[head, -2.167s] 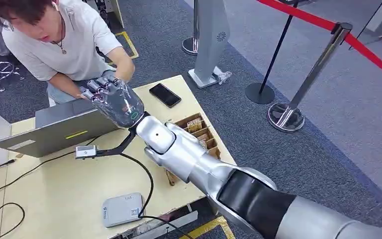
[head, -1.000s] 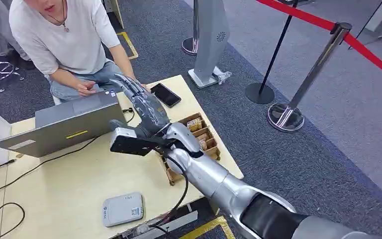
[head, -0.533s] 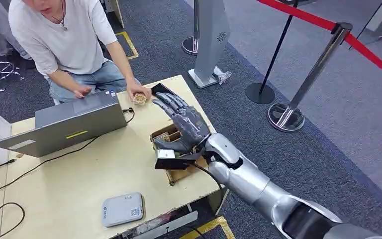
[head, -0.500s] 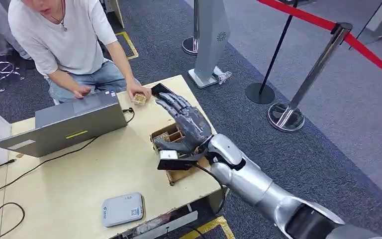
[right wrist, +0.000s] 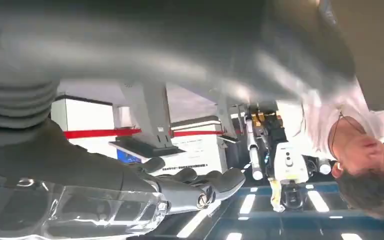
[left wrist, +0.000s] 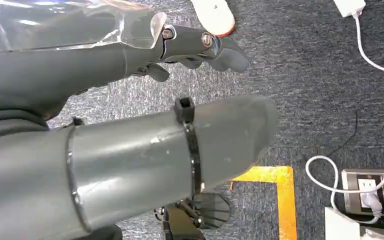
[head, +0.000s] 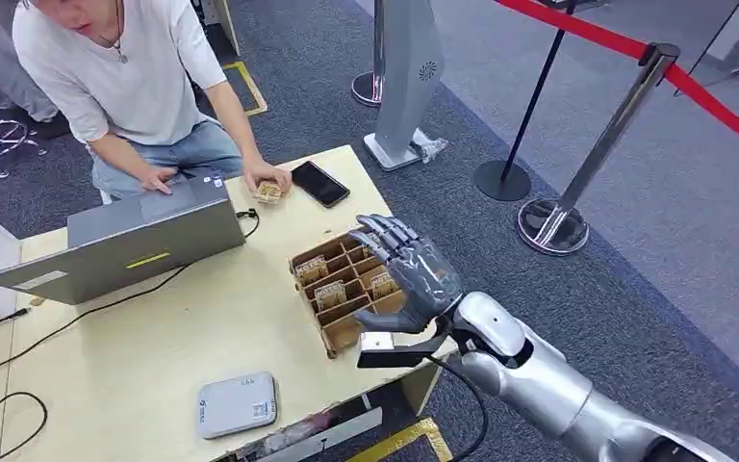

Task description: Pass the card to the sensor for recognition and then transmit it.

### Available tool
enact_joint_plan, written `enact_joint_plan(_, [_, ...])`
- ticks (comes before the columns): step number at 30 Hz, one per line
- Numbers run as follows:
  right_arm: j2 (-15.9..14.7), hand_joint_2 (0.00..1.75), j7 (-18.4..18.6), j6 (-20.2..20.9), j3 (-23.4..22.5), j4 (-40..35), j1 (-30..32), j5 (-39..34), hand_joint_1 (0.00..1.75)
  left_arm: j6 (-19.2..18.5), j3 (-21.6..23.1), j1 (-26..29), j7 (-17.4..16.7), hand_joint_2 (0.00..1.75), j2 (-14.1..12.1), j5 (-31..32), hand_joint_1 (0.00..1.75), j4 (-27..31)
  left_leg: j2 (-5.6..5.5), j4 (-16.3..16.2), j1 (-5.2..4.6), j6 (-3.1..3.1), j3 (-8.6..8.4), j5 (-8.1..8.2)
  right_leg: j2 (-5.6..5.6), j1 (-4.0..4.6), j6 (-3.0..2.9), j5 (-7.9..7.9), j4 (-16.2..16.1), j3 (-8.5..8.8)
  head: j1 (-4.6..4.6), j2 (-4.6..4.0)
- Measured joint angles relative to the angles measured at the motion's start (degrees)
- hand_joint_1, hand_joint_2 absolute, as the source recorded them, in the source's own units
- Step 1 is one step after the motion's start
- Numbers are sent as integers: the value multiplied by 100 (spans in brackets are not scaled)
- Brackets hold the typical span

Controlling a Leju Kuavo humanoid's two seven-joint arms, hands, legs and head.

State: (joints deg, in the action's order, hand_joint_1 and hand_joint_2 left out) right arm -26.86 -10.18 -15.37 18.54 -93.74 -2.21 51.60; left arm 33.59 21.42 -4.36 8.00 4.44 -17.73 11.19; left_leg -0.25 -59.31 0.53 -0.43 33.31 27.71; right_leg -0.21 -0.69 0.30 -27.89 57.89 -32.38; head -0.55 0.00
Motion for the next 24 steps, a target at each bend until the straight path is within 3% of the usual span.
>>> enact_joint_plan(13, [-88, 175, -26, 70, -44, -149, 230, 4, 0, -4, 0, 5, 0, 0, -2, 0, 0, 0, 0, 0, 0, 0, 1, -1, 0, 0, 0, 0, 0, 1, -2, 0])
enact_joint_plan(24, [-88, 175, 144, 544, -28, 63, 138, 291, 0, -18, 0, -8, -4, 0, 0, 160, 0, 0, 0, 0, 0, 0, 2, -1, 0, 0, 0, 1, 0, 1, -2, 0])
